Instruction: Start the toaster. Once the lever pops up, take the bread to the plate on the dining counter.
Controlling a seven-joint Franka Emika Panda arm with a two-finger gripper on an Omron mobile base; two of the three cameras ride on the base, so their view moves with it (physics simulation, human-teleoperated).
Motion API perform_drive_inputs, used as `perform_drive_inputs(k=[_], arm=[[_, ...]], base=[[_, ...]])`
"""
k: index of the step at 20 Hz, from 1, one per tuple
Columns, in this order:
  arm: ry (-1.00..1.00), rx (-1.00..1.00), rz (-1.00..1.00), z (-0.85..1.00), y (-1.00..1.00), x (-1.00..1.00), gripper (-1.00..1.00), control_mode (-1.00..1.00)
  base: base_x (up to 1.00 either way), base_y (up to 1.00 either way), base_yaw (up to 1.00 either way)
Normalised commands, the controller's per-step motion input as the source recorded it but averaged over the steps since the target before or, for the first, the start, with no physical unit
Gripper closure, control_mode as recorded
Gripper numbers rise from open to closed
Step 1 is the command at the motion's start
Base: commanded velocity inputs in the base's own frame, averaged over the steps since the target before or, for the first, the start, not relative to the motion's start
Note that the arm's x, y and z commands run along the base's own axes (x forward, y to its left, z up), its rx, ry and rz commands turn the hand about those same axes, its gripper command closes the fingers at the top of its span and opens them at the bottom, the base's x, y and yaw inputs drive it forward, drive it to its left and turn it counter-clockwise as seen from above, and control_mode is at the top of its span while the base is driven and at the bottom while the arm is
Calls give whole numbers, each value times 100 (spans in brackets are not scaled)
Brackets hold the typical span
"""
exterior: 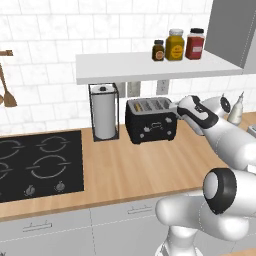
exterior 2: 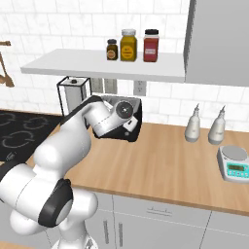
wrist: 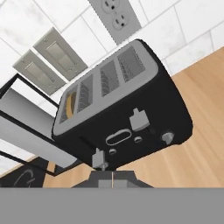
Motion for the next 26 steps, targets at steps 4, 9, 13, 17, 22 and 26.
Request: perform_drive_inputs(k=[4,9,13,17,22,26], arm=[[0,0,0,0,0,0,100,-100],[0,0,0,0,0,0,-100,-100],[0,0,0,0,0,0,-100,-100],[0,0,0,0,0,0,-100,-100],[0,0,0,0,0,0,-100,-100],[0,0,0,0,0,0,-100,-100]], base=[[0,0,0],[0,0,0],[0,0,0],[0,0,0],[0,0,0],[0,0,0]])
